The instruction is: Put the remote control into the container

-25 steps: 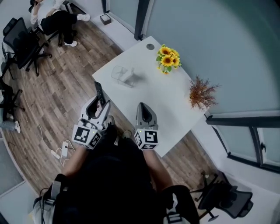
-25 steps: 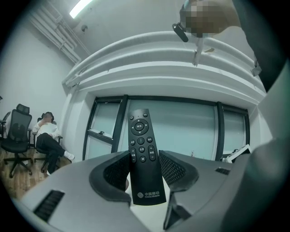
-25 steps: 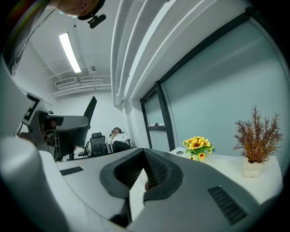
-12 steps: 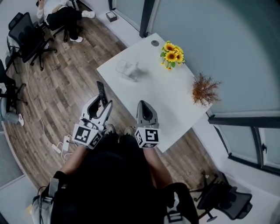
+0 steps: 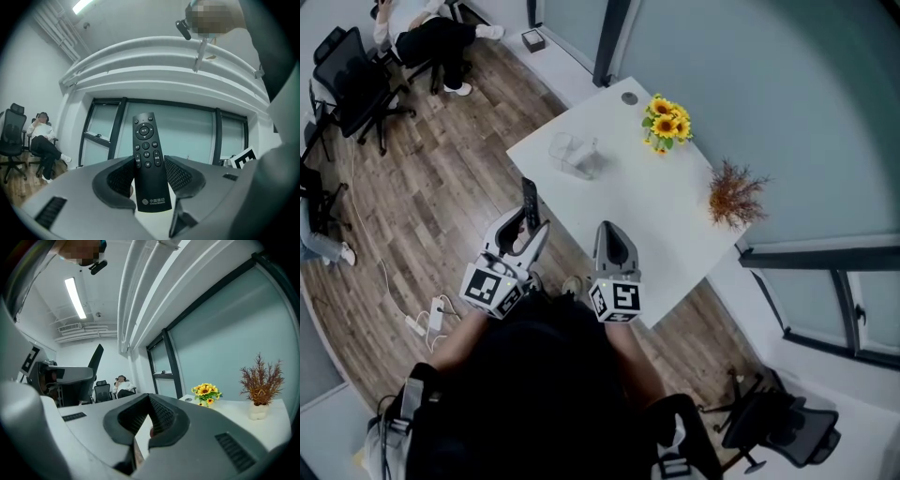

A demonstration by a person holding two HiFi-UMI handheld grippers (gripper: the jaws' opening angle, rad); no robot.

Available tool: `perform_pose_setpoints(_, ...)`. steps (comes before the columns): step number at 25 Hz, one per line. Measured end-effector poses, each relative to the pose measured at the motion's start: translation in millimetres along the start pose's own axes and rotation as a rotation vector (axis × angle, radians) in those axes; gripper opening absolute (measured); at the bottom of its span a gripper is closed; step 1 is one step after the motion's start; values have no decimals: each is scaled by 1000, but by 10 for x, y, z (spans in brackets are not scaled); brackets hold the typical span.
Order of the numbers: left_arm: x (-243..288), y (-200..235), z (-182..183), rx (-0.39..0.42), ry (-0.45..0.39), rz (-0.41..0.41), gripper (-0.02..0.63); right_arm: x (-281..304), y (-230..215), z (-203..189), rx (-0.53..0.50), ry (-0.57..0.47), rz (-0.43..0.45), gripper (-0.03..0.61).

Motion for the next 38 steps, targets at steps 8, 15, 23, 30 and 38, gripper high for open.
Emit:
perform_pose_setpoints(8,-35,33,-37,-13,21,-16,206,12,-5,-12,-4,-2,-27,5)
perform_pose_setpoints(15,-62,24,-74,-19,30,-32,206,-33,28,-43,5,3,-45,5)
perform_pose_setpoints(23,-93,35,-52,-58,6,-36,206,-65,31,-18,6,-11,-48,5)
perform_pose_setpoints(30,-111,-18,-110,-62,41,-50,206,-71,63,-29,14,-14,-31,5)
perform_pose_setpoints(38,-65,-92,-153,-76,71,-72,206,-121,45,-2,13,-14,-14,5)
Point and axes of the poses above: the fingertips, and each gripper's own axes: x forward along the fingers, y to its left, z out of its top, the point moved 5 cm from there along -x, backward along the fingers, and after that the axes turned 1 degree about -z, right-handed, at the moved point
